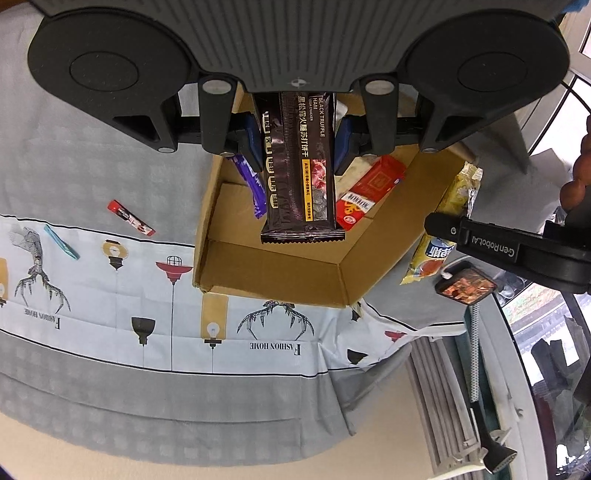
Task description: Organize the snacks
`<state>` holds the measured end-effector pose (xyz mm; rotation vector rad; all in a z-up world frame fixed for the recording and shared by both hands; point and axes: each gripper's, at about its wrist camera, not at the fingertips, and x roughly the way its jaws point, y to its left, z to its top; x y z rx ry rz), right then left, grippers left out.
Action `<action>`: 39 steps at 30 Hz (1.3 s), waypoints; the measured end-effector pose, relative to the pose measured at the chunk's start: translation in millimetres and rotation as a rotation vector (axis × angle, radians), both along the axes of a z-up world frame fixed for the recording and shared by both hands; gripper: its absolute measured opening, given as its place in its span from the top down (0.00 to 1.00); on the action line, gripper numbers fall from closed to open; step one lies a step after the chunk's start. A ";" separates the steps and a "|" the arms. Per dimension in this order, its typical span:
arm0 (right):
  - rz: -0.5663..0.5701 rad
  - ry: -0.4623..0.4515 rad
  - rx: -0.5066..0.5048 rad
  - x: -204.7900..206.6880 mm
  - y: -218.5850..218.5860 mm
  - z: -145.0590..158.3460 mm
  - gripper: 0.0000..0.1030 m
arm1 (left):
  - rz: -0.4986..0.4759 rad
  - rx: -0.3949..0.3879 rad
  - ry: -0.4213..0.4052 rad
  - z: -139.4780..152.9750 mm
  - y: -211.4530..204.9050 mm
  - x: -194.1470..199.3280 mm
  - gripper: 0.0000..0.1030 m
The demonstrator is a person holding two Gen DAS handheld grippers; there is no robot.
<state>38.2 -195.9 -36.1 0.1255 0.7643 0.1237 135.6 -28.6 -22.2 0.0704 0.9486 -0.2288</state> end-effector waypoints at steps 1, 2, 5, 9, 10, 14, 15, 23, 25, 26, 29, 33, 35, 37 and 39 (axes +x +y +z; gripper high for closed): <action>-0.001 0.004 0.002 6.8 -0.7 -2.7 0.60 | 0.001 0.004 0.004 -3.1 -1.3 5.6 0.88; -0.001 0.009 0.003 13.4 -1.1 -5.0 0.60 | 0.002 0.008 0.009 -6.9 -2.6 12.2 0.88; -0.001 0.023 0.001 32.4 -1.2 -14.2 0.60 | 0.002 0.019 0.029 -20.1 -7.6 28.7 0.88; -0.010 0.058 0.000 53.7 -1.6 -31.1 0.60 | -0.002 0.043 0.063 -42.3 -14.0 46.1 0.88; -0.012 0.069 -0.001 58.5 -1.7 -35.7 0.60 | -0.002 0.048 0.074 -48.0 -14.9 50.3 0.88; -0.012 0.107 -0.001 73.4 -2.0 -51.8 0.60 | -0.010 0.066 0.111 -69.1 -17.6 62.2 0.88; -0.011 0.113 0.000 76.7 -1.7 -55.1 0.60 | -0.012 0.071 0.117 -73.5 -17.9 64.0 0.88; -0.007 0.155 -0.002 99.3 0.9 -75.4 0.60 | -0.010 0.109 0.166 -104.3 -16.7 77.0 0.88; -0.006 0.162 -0.005 102.8 0.8 -78.7 0.60 | -0.013 0.126 0.165 -109.1 -16.8 79.1 0.88; -0.005 0.166 -0.004 104.4 0.1 -79.8 0.60 | -0.015 0.132 0.167 -111.0 -17.6 79.8 0.88; -0.025 0.169 0.019 107.7 -5.2 -79.8 0.57 | -0.030 0.125 0.180 -114.0 -17.3 81.5 0.70; -0.085 0.139 0.051 106.3 -14.8 -64.0 0.25 | 0.016 0.107 0.072 -98.8 -11.1 70.5 0.00; -0.088 0.131 0.035 100.8 -16.2 -55.6 0.22 | 0.008 0.117 0.035 -89.5 -10.5 61.7 0.00; -0.092 0.132 0.025 89.1 -16.3 -46.3 0.18 | -0.003 0.117 0.049 -84.0 -7.5 52.0 0.00; -0.082 0.132 0.026 72.5 -12.4 -37.4 0.15 | 0.001 0.103 0.049 -77.4 -2.9 35.4 0.00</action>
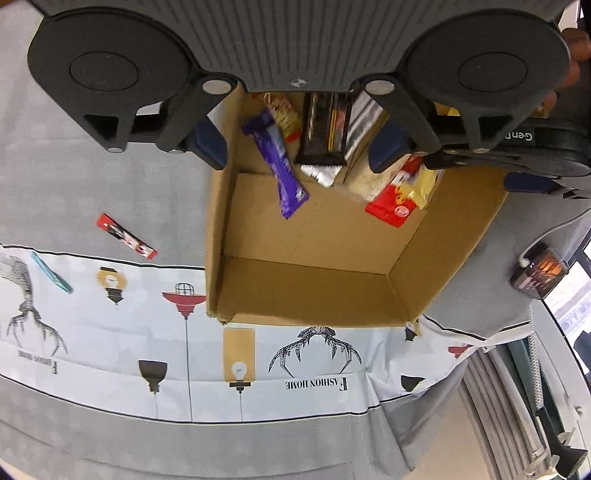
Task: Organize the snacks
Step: 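Withdraw both tools up from the box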
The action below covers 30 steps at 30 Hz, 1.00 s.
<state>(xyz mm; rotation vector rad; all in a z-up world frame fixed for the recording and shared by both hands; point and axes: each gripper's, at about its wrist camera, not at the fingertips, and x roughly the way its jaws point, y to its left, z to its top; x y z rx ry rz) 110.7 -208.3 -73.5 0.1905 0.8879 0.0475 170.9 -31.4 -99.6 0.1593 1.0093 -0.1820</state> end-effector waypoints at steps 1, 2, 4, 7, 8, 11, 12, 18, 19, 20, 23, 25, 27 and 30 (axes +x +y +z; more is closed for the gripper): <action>0.010 0.001 -0.005 -11.5 4.3 4.7 0.14 | 0.006 -0.006 -0.004 3.7 2.8 -9.3 0.00; 0.016 0.000 -0.010 -19.5 7.3 8.2 0.12 | 0.010 -0.010 -0.011 8.1 5.1 -20.4 0.00; 0.023 -0.009 -0.014 -42.3 15.7 16.7 0.10 | 0.016 -0.010 -0.027 16.1 5.9 -40.4 0.00; 0.031 -0.021 0.003 -67.8 24.0 28.8 0.07 | 0.036 0.007 -0.073 30.4 6.4 -68.5 0.00; 0.031 -0.031 0.004 -74.9 25.7 33.1 0.07 | 0.040 0.010 -0.096 36.0 6.6 -76.8 0.00; 0.033 -0.070 -0.012 -93.0 29.4 46.8 0.05 | 0.031 0.004 -0.133 50.9 10.6 -95.1 0.00; 0.026 -0.086 -0.019 -98.9 30.0 51.4 0.05 | 0.032 0.004 -0.144 55.6 11.7 -100.7 0.00; -0.019 -0.181 -0.061 -137.2 32.0 70.8 0.01 | 0.047 0.006 -0.196 72.5 16.4 -132.9 0.00; -0.019 -0.189 -0.063 -143.0 32.4 72.5 0.01 | 0.047 0.004 -0.195 73.6 16.8 -137.7 0.00; -0.019 -0.194 -0.063 -147.1 31.9 73.9 0.01 | 0.045 0.003 -0.194 74.8 17.2 -143.4 0.00; -0.029 -0.220 -0.060 -161.7 29.9 80.2 0.01 | 0.039 0.008 -0.211 79.3 16.8 -158.5 0.00; -0.038 -0.239 -0.059 -169.2 28.4 84.5 0.01 | 0.037 0.013 -0.226 83.2 15.6 -166.4 0.00; -0.039 -0.258 -0.055 -177.0 26.6 88.1 0.01 | 0.039 0.014 -0.241 87.9 15.4 -173.6 0.00; -0.036 -0.281 -0.054 -187.2 26.8 91.8 0.01 | 0.044 0.013 -0.265 95.4 15.0 -184.1 0.00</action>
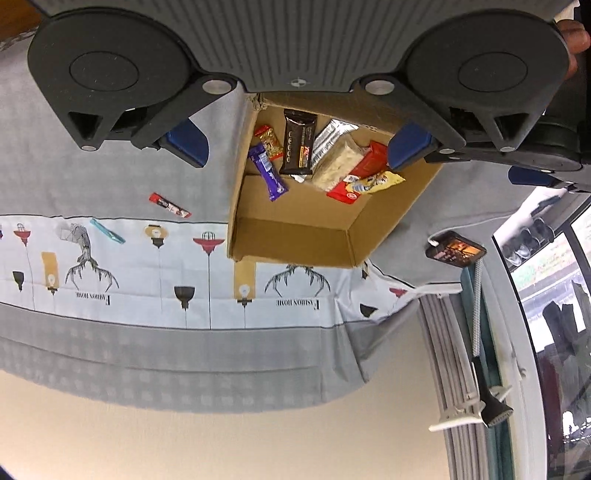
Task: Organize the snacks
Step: 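Withdraw both tools up from the box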
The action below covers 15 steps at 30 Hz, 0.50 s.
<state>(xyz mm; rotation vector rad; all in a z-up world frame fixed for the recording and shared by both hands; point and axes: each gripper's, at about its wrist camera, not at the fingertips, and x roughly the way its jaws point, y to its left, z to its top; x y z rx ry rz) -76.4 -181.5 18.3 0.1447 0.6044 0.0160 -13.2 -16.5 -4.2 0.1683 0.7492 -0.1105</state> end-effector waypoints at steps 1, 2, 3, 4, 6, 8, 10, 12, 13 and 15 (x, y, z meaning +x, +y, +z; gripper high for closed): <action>0.001 -0.007 0.001 -3.2 -0.5 1.4 0.01 | 0.000 -0.001 -0.006 1.9 -0.7 -2.7 0.00; 0.001 -0.012 0.002 -5.5 -0.9 2.3 0.01 | -0.002 -0.001 -0.012 3.7 -1.5 -5.4 0.00; 0.001 -0.018 0.003 -7.7 -1.4 3.7 0.01 | -0.004 0.001 -0.017 5.4 -2.2 -7.6 0.00; 0.000 -0.025 0.003 -10.0 -2.1 4.7 0.01 | -0.006 0.004 -0.023 6.8 -3.2 -9.7 0.00; -0.004 -0.034 0.005 -13.8 -3.1 6.4 0.01 | -0.010 0.009 -0.033 9.4 -4.9 -13.3 0.00; -0.009 -0.039 0.010 -16.5 -4.1 6.9 0.01 | -0.012 0.013 -0.037 10.3 -6.5 -15.5 0.00; -0.014 -0.041 0.016 -18.3 -6.4 6.5 0.01 | -0.011 0.017 -0.036 10.4 -7.2 -16.2 0.00; -0.018 -0.041 0.022 -19.5 -7.5 5.8 0.01 | -0.010 0.020 -0.036 10.3 -7.4 -15.5 0.00; -0.020 -0.040 0.025 -19.1 -8.1 5.3 0.01 | -0.009 0.022 -0.036 10.3 -8.0 -15.7 0.00; -0.022 -0.037 0.031 -19.0 -9.8 3.7 0.01 | -0.011 0.028 -0.035 9.9 -9.9 -15.6 0.00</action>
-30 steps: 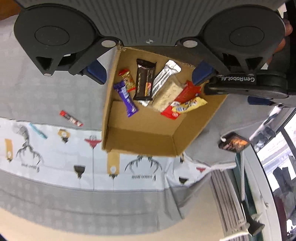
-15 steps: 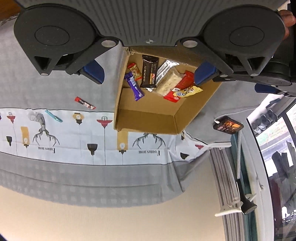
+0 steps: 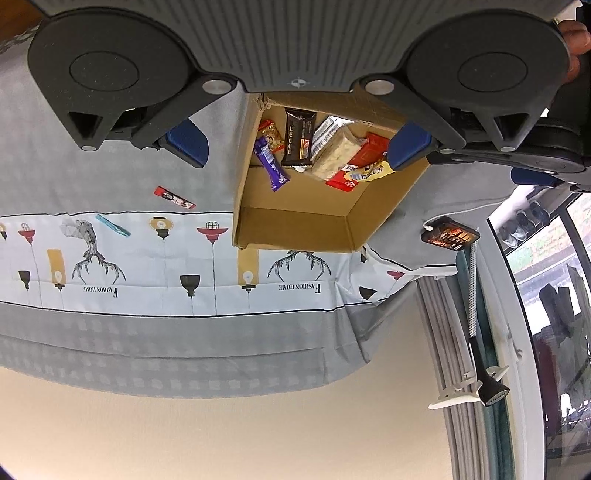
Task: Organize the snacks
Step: 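Withdraw both tools up from the box, then grasp the red stick snack with the left tool while the right tool grasps the blue stick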
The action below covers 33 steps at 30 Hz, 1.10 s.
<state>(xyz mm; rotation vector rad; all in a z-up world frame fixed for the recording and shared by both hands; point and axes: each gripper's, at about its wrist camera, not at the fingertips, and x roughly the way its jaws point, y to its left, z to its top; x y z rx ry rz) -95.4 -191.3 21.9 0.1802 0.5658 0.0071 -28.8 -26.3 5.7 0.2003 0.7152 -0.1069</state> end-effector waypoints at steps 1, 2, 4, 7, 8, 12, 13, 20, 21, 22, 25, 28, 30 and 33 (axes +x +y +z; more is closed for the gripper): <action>0.000 0.003 0.004 0.6 -1.0 -1.1 0.01 | -0.001 0.005 0.001 -0.7 -1.3 0.2 0.00; 0.000 0.006 0.008 1.7 -1.5 -2.1 0.01 | -0.004 0.011 0.003 -1.6 -2.6 1.0 0.00; 0.001 0.013 0.017 3.0 -3.8 -4.9 0.01 | -0.007 0.020 0.006 -3.1 -5.0 2.1 0.00; 0.000 0.027 0.032 4.8 -7.3 -10.0 0.01 | -0.009 0.032 0.018 -6.6 -8.9 5.3 0.00; -0.001 0.030 0.037 5.5 -8.7 -11.7 0.01 | -0.008 0.037 0.024 -8.0 -10.1 6.7 0.00; -0.013 0.044 0.060 9.2 -18.7 -18.8 0.01 | -0.007 0.055 0.037 -11.7 -19.9 13.8 0.00; -0.021 0.045 0.065 10.1 -22.2 -20.5 0.01 | -0.006 0.059 0.034 -11.6 -22.2 15.4 0.00; -0.101 0.055 0.079 16.1 -62.2 -29.2 0.01 | -0.037 0.061 0.033 -3.2 -58.2 37.3 0.00; -0.117 0.055 0.075 16.5 -69.2 -29.8 0.01 | -0.048 0.059 0.032 -1.2 -66.7 41.8 0.00; -0.141 0.055 0.070 16.9 -78.5 -29.9 0.01 | -0.061 0.058 0.030 0.7 -76.2 46.3 0.00; -0.218 0.049 0.059 15.6 -108.9 -30.6 0.01 | -0.107 0.062 0.030 4.1 -107.6 58.4 0.00; -0.298 0.046 0.034 13.3 -143.1 -32.5 0.01 | -0.165 0.080 0.019 7.4 -145.8 70.4 0.00; -0.346 0.049 0.026 13.9 -166.2 -36.3 0.01 | -0.205 0.077 0.037 8.3 -171.6 82.3 0.00; -0.405 0.055 0.018 20.4 -203.5 -42.5 0.01 | -0.227 0.030 0.097 4.8 -206.9 109.6 0.00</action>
